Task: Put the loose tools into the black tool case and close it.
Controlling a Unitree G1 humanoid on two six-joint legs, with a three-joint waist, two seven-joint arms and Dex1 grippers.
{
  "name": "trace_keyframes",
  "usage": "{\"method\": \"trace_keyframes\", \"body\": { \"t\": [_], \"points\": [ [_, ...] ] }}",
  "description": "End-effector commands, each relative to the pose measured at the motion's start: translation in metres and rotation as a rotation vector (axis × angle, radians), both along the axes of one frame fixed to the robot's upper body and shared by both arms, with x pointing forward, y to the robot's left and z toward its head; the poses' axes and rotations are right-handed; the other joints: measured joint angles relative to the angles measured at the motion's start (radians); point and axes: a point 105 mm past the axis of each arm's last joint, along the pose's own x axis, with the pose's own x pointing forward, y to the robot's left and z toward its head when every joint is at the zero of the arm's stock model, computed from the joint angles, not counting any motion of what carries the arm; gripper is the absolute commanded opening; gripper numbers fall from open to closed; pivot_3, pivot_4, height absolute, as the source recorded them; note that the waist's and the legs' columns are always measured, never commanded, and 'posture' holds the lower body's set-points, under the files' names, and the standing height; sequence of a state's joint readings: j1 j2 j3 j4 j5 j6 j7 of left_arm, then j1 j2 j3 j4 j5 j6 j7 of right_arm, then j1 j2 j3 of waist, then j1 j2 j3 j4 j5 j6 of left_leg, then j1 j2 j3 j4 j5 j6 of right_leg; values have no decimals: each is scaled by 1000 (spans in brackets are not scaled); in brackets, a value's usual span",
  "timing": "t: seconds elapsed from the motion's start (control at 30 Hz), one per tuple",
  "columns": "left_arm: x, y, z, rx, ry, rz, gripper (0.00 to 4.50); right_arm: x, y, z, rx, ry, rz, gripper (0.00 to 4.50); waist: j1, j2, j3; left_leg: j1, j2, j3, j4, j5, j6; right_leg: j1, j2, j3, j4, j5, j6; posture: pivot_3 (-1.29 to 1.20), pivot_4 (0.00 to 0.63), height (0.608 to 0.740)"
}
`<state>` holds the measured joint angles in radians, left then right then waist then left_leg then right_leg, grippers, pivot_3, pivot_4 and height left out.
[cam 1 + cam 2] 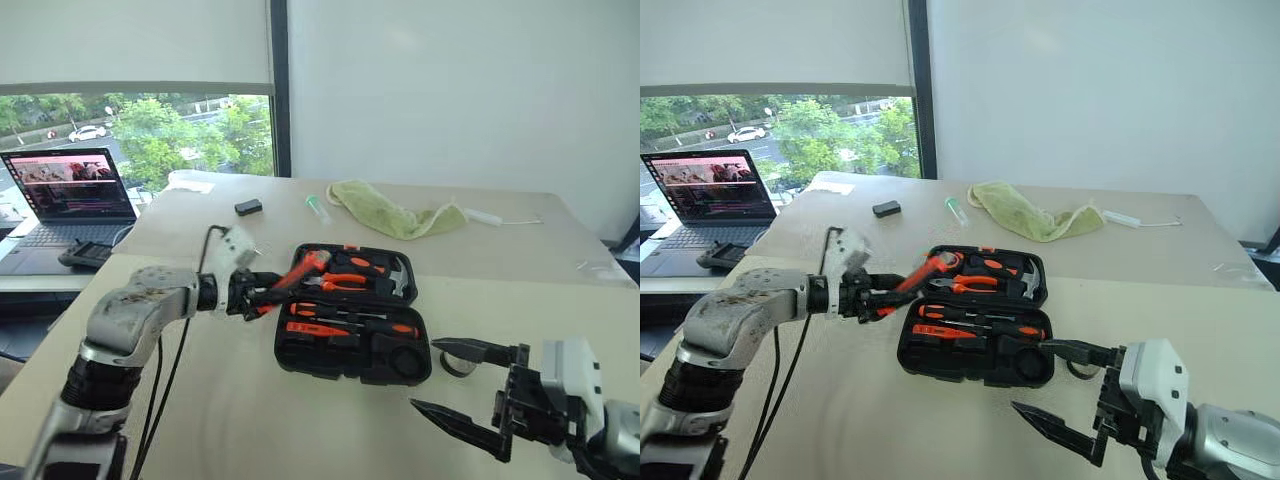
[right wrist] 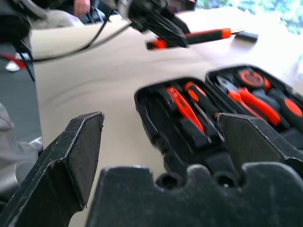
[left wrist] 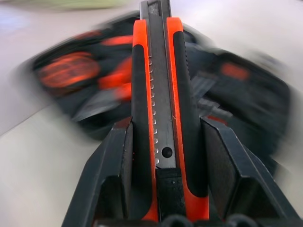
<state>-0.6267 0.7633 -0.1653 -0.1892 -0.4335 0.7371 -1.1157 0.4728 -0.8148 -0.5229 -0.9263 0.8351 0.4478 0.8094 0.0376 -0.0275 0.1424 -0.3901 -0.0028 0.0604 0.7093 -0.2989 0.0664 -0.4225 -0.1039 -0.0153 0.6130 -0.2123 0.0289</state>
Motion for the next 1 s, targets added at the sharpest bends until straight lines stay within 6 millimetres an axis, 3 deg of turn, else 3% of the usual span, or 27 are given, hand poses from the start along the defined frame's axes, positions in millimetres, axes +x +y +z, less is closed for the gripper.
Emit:
{"method": "trace_keyframes", "body": {
  "t": [0.03, 0.23, 0.3, 0.6, 0.8, 1.0],
  "points": [
    [0, -4, -21, 232, -128, -258, 1646, -13, -4, 1, -51, -2, -28, 4500, 1, 0, 0, 0, 0, 0, 0, -1, 1, 0, 0, 1, 0, 0, 0, 0, 150, 740],
    [12, -26, -29, 283, -142, -398, 1646, -28, -19, -6, -77, 79, -154, 4500, 9, 0, 0, -3, 0, 1, 4, -2, 4, 0, 7, 2, -2, 1, 2, 0, 150, 740],
    [12, -34, -30, 285, -141, -432, 1646, -34, -23, -7, -83, 90, -183, 4500, 5, 0, 0, -5, 0, 1, 6, -2, 5, 0, 7, 2, -2, 5, 9, 0, 150, 740],
    [-1, -55, -48, 317, -66, -469, 1646, -45, -32, -6, -100, 88, -236, 4500, -10, 0, 0, -5, 1, 1, 6, -3, 6, -1, 9, 3, -2, 5, 12, 0, 150, 740],
    [-9, -58, -62, 382, -24, -435, 1646, -46, -32, -4, -101, 83, -234, 4500, -8, 0, 0, -5, 1, 1, 6, -3, 6, -1, 8, 3, -2, 5, 12, 0, 150, 740],
    [2, -57, -75, 427, -61, -354, 1646, -47, -30, -4, -103, 83, -222, 4500, 3, 1, 0, -3, 1, 0, 6, -3, 6, 0, 8, 3, -2, 5, 12, 0, 150, 740]
  ]
}}
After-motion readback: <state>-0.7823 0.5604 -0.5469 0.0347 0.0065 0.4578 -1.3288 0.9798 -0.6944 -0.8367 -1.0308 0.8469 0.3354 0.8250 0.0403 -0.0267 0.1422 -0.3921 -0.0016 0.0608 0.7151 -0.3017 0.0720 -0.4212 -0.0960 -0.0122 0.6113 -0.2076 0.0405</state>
